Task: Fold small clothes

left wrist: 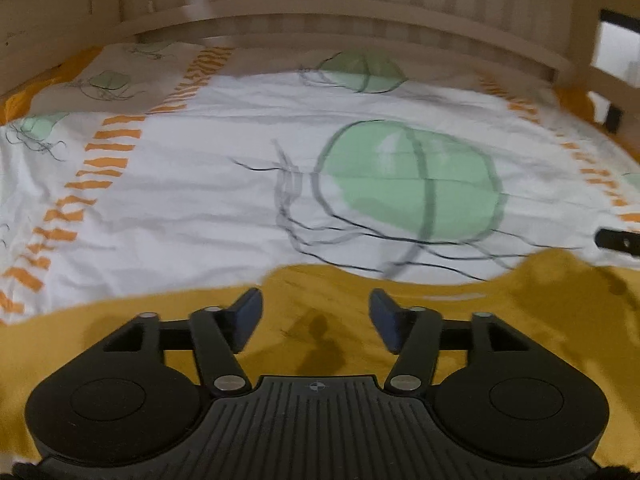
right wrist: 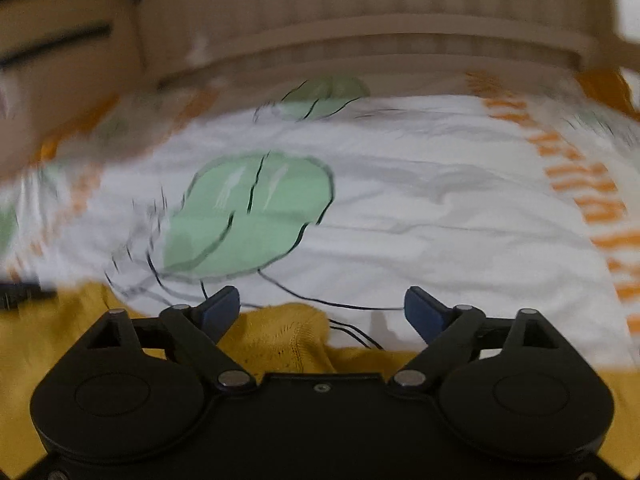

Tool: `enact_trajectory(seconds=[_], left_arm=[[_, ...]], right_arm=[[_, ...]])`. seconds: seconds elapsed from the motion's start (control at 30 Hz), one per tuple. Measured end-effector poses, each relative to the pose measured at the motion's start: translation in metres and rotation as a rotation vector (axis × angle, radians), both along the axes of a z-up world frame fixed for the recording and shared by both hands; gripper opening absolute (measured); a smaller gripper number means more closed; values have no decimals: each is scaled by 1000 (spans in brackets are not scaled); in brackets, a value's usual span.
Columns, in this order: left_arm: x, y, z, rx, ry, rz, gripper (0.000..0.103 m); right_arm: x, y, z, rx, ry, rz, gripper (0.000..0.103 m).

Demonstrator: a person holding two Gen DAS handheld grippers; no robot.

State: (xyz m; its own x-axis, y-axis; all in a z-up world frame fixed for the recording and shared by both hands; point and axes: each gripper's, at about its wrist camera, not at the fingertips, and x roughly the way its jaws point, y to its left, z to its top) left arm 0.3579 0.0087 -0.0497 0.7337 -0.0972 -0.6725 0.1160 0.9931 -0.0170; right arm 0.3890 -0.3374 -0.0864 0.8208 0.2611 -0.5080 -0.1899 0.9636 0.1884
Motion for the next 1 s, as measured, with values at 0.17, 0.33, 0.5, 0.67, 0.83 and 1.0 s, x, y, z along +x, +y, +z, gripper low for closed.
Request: enact_trajectory(seconds=[0.17, 0.33, 0.5, 0.67, 0.83, 1.0], left_arm=[[-25, -38, -8, -24, 48, -98, 65], [-36, -62, -30, -35, 96, -114, 65], [-39, -71, -56, -8, 124, -72, 67], [-49, -80, -69, 29, 46, -87, 79], [-58, -80, -71, 36, -7, -86, 82], [-57, -79, -72, 32, -6, -86, 83]], right_arm=[[-31, -48, 17, 119, 52, -105, 95], [-60, -112, 28, 97, 68, -232, 98], [-84, -194, 29, 111, 95, -430, 98], [-100, -264, 19, 67, 142, -593, 98], [-110, -314, 1, 85, 185, -698, 92], [-107, -328, -21, 133, 236, -690, 75]])
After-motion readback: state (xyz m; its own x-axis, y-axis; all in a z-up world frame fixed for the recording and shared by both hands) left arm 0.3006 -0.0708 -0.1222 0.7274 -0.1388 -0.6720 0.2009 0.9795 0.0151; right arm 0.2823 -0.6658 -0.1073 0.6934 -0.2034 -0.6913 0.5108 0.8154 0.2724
